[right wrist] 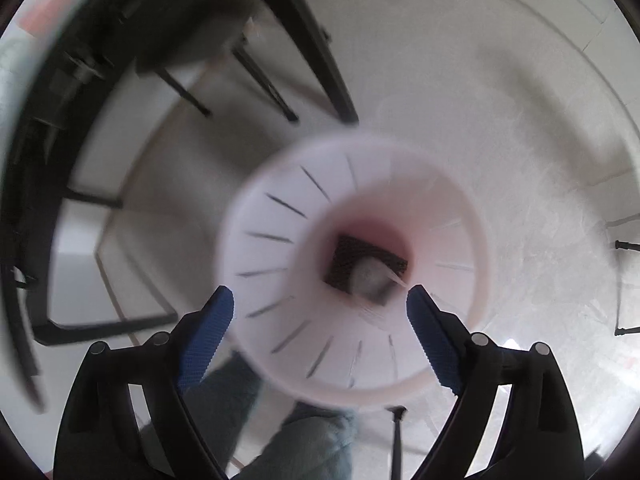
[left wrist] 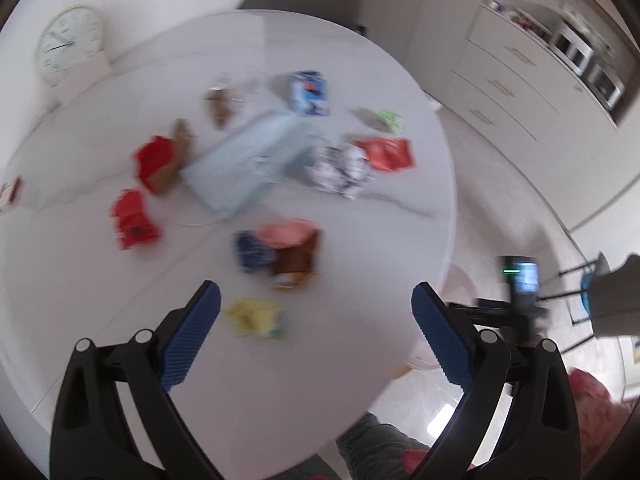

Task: Collect trash
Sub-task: 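Carry the mesh pad and clear bottle to the wastebasket and release both, then grasp the red tissue with the left tool while the right tool grasps crumpled foil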

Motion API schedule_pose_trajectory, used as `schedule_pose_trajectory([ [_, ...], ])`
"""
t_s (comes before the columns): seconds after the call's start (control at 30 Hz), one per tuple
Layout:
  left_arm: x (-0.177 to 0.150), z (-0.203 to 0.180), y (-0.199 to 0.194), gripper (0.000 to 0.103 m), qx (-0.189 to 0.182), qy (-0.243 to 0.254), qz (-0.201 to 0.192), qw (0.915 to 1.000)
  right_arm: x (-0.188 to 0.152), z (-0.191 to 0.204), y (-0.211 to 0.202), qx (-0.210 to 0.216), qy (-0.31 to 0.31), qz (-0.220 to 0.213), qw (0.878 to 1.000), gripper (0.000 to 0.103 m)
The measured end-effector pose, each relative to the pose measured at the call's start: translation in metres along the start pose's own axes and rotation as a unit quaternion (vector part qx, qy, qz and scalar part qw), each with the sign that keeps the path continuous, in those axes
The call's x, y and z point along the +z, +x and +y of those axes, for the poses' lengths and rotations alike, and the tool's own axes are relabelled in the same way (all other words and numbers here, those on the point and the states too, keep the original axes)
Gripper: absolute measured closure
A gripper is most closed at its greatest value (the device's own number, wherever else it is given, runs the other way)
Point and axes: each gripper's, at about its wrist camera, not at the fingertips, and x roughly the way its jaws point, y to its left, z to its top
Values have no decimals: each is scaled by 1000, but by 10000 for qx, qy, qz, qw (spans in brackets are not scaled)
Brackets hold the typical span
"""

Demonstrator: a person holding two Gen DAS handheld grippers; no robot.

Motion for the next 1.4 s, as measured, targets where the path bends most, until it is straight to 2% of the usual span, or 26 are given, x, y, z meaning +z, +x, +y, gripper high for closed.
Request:
schedule_pose_trajectory([
  [0.17,0,44,-21,11,188,-217,-122,9995,0,55,-124,268,-99,-866,9958,3],
  [0.27,-3,65,-22,11,136,-293,-186,9993,-2,99,-174,443,-389,-1292,9899,2],
  [0.47,0,104,-4,11,376,-276,-310,9984,6,171,-204,631,-964,-1548,9812,2],
  [0.63,19,149,37,13,603,-504,-356,9963,18,217,-191,628,-1252,-1469,9792,2],
  [0.77,36,172,88,24,838,-525,-127,9950,30,246,-176,447,-1360,-1433,9793,2],
  [0.83,41,179,108,31,905,-558,13,9943,37,255,-169,309,-1392,-1409,9797,2],
  [0.97,46,192,132,58,819,-732,308,9935,56,267,-150,100,-1399,-1381,9804,2],
  [1.1,46,197,138,74,881,-753,392,9925,82,275,-121,-109,-1534,-1268,9799,2],
  [1.27,43,203,123,77,706,-995,344,9919,109,285,-76,-501,-1912,-1067,9744,6],
  [1.37,41,203,107,78,652,-1059,253,9919,122,290,-52,-689,-2143,-894,9702,17],
  [1.4,40,202,99,78,621,-1062,212,9922,123,290,-48,-709,-2177,-845,9698,26],
])
